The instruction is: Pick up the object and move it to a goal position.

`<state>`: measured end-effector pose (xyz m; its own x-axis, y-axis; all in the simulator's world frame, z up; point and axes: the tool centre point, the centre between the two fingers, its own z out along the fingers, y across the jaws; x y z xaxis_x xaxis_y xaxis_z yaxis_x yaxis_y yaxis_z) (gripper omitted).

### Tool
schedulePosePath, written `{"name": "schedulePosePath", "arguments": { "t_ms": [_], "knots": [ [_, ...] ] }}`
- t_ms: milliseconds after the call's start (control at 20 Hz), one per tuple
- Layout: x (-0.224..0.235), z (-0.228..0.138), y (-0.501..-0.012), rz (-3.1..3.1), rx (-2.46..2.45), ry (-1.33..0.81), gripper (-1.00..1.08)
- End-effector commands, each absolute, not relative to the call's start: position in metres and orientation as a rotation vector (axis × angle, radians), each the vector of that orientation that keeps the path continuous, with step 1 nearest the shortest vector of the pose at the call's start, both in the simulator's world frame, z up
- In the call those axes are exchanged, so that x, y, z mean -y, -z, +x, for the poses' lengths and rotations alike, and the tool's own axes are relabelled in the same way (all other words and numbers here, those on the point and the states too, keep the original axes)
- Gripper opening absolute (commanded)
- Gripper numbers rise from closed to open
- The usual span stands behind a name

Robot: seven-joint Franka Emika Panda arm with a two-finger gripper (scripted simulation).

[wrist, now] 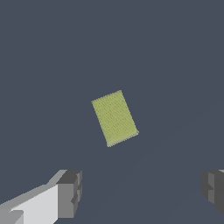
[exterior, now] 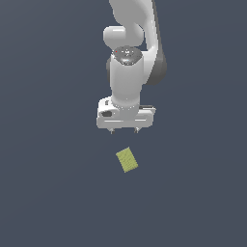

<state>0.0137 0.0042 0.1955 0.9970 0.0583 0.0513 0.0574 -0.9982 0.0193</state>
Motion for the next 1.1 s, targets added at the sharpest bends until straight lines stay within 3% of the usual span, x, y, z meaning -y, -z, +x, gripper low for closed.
{"name": "schedulePosePath", "arguments": {
  "t_ms": [0, 1050],
  "knots": [
    [-0.005, 0.016, -0.189, 3.119, -0.122, -0.075, 1.00],
    [-0.016, 0.054, -0.069, 3.066, -0.670, -0.004, 1.00]
  ]
}}
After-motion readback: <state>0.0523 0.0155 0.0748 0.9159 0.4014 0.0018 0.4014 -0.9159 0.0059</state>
